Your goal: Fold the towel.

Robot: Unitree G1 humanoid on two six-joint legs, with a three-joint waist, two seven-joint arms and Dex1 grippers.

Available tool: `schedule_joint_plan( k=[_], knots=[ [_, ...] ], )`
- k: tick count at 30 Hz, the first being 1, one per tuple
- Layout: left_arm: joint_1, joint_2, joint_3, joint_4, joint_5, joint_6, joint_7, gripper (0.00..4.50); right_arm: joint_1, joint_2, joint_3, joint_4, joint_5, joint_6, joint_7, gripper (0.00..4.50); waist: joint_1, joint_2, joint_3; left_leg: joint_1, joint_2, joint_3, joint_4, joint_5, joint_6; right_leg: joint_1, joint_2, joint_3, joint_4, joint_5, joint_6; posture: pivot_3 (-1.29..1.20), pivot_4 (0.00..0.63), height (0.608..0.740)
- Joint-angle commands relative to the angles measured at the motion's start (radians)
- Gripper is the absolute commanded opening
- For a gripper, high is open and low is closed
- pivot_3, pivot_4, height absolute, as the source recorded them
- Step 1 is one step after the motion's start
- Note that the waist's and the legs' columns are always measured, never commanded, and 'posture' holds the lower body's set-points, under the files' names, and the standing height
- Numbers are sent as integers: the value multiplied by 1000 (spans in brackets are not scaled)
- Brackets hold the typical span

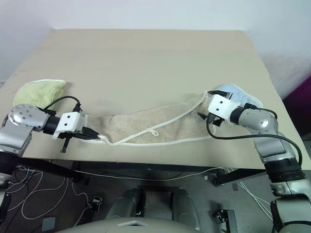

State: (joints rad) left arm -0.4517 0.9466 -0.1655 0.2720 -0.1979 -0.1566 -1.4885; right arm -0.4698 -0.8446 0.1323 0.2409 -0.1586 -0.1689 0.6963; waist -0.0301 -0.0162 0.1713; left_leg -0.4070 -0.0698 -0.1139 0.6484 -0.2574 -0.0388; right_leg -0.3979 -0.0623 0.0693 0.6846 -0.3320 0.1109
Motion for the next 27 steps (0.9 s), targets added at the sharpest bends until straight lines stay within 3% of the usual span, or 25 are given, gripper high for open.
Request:
schedule_joint_plan(
  k=[1, 7, 11, 22, 27],
  knots=[
    [11, 0, 31, -26, -3, -1, 16, 8, -99, -7, 38, 140, -118, -177, -76, 4500, -9, 0, 0, 0, 0, 0, 0, 0, 0, 0, 0, 0, 0, 0, 0, 0, 150, 740],
    [44, -4, 39, -45, -4, 0, 41, 8, -213, 3, 106, 322, -229, -344, -136, 4500, -15, 0, 0, 0, 0, 0, 0, 0, 0, 0, 0, 0, 0, 0, 0, 0, 150, 740],
    [67, -3, 48, -59, -6, 5, 55, 0, -248, 1, 121, 371, -246, -418, -137, 3657, -16, 1, 0, 0, 0, 0, 0, 0, 0, -1, 0, 0, 1, 0, 0, 0, 150, 740],
    [94, -15, 60, -79, -10, 23, 89, 0, -269, -12, 126, 391, -307, -498, -170, 37, -16, 1, 1, 0, 0, 0, 0, 0, 0, -1, 0, 0, 1, 0, 0, 0, 150, 740],
    [61, -36, 105, -55, -52, 61, 123, 0, -260, -32, 117, 369, -323, -504, -178, 37, -15, 1, 1, 0, 0, 0, 0, 0, 0, -1, 0, 0, 1, 0, 0, 0, 150, 740]
  ],
)
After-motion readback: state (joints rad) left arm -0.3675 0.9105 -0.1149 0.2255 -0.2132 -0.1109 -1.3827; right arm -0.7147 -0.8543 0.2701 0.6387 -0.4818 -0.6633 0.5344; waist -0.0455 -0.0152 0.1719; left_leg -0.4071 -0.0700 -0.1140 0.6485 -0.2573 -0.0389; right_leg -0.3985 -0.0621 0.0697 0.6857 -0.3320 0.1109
